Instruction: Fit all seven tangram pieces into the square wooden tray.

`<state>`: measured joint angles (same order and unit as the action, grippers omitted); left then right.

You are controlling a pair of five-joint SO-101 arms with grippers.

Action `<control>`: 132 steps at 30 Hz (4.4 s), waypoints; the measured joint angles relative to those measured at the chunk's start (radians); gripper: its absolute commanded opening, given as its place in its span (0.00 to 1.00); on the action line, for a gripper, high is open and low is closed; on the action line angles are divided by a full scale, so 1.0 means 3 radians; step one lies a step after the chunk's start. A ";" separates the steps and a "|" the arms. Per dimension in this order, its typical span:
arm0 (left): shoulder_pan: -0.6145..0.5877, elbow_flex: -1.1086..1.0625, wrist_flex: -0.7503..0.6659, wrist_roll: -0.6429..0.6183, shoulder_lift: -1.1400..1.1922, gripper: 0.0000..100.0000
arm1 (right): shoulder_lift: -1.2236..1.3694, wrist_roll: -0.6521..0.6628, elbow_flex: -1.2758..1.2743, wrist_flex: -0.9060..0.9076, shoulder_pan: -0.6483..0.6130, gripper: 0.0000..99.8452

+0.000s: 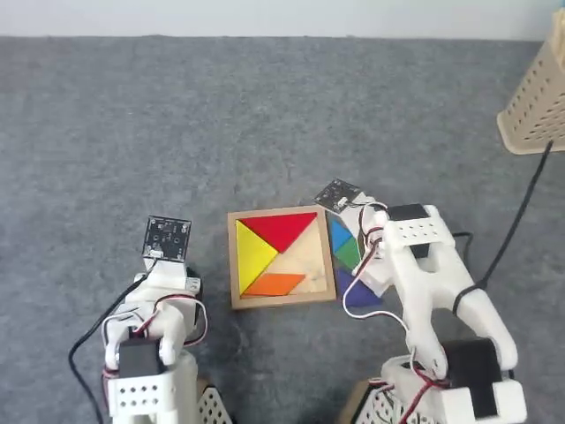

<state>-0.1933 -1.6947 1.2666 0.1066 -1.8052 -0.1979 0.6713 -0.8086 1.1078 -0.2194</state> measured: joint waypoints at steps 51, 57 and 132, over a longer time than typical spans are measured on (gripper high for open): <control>0.0000 0.0000 0.0000 0.0000 0.0000 0.07 | 0.0266 0.0220 0.0276 -0.0092 0.0292 0.02; 0.0000 0.0000 0.0000 0.0000 0.0000 0.07 | -0.0276 0.0220 0.0271 0.0199 0.0292 0.02; 0.0005 0.0000 0.0000 0.0000 0.0000 0.07 | 0.0931 -0.1028 0.1151 -0.0425 -0.1442 0.12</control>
<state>-0.1918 -1.6947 1.2666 0.1066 -1.8052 0.0813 0.3629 -0.4634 0.9805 -0.6521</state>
